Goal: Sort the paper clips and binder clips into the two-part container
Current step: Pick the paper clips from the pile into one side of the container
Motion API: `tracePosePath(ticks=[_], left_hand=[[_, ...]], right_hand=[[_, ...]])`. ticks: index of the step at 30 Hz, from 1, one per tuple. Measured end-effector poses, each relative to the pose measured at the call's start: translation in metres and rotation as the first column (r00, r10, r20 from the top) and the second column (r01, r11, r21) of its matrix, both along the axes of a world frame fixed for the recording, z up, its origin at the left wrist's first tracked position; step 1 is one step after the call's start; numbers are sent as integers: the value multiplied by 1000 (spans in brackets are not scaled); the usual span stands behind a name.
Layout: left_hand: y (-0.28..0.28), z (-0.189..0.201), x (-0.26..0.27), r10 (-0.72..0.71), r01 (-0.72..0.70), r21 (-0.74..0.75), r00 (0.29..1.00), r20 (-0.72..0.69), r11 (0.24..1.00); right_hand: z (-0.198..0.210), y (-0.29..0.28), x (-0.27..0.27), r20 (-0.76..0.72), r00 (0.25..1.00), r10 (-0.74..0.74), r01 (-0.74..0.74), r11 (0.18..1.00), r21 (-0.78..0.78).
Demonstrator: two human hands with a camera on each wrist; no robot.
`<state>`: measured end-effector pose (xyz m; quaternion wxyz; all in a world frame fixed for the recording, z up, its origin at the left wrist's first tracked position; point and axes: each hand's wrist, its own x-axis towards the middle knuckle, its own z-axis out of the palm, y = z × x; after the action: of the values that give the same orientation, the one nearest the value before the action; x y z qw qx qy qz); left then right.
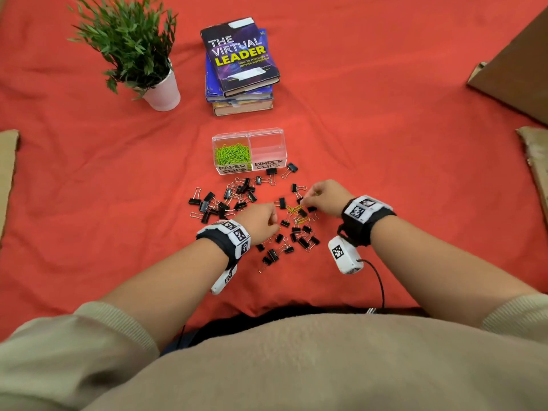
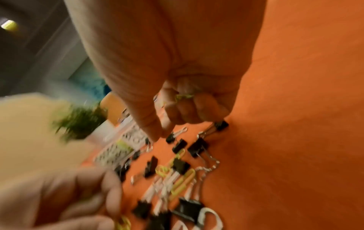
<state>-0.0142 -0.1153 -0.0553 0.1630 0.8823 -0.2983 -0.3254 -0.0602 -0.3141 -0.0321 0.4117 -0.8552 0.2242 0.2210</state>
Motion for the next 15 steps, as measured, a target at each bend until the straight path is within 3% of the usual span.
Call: tracePosePath(ticks=[3,7,11,15], left_hand=[[1,-1,-1,-114,110,60,990,78,992],[1,-3,-2,-178,164,112,976,125,980],[-1,-1,-4,-208,189,145,969,136,971],[2,-2,-5,-179,166,111,976,120,980]], right_hand=[[-3,16,3,29,976,218,-206,954,-219],[-5,27,3,-90,902,422,-413,786,-461],[-6,34,2,-158,863,480,-487,706,-514],[-6,39,1,-189,840,508,-527,683,-506]])
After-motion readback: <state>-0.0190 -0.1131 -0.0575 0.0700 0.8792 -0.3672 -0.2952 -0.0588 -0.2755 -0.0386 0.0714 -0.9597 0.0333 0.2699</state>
